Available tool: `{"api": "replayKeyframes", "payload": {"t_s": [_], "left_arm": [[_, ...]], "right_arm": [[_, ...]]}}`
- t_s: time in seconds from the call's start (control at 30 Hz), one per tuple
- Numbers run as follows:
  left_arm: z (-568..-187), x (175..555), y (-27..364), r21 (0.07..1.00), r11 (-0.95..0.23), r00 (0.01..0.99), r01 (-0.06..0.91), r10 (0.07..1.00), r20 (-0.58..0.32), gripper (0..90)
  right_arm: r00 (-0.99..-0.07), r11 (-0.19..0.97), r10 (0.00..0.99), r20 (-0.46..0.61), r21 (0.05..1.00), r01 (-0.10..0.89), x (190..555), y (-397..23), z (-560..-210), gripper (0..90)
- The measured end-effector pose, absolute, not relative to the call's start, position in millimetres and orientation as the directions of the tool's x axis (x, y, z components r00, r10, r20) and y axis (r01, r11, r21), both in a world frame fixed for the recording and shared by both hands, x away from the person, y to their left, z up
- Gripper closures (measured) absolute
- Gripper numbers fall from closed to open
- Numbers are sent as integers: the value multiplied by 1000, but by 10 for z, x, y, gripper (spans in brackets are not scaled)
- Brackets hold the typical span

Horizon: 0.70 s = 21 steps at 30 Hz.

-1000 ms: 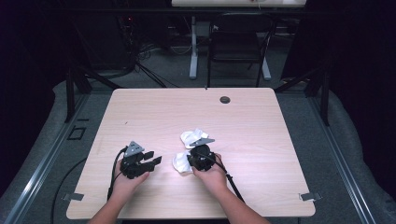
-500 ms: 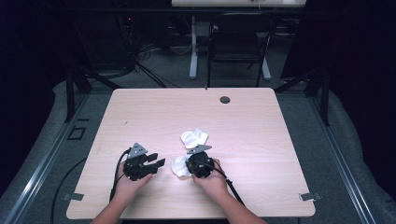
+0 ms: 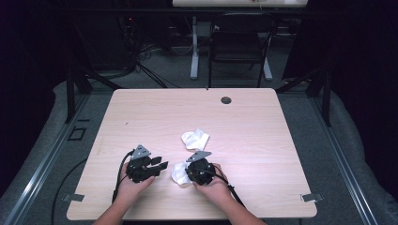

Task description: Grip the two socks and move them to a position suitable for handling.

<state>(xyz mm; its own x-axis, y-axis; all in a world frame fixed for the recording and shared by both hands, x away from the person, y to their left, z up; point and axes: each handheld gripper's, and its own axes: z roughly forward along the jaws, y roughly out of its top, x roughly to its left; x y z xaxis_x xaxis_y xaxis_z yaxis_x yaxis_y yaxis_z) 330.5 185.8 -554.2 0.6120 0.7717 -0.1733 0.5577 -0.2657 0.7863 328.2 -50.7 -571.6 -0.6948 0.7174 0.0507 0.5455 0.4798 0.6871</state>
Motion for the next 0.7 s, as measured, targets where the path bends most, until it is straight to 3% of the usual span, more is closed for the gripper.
{"api": "replayKeyframes", "payload": {"t_s": [0.23, 0.7], "left_arm": [[-5513, 3337, 1957, 790, -239, 582, 565, 794, -175, 592], [-5500, 3349, 2016, 792, -219, 560, 569, 808, -180, 578]], "right_arm": [[-693, 435, 712, 111, 706, 559, 3234, -424, -5630, 758], [-730, 473, 676, 95, 705, 529, 3174, -140, -5676, 696]]}}
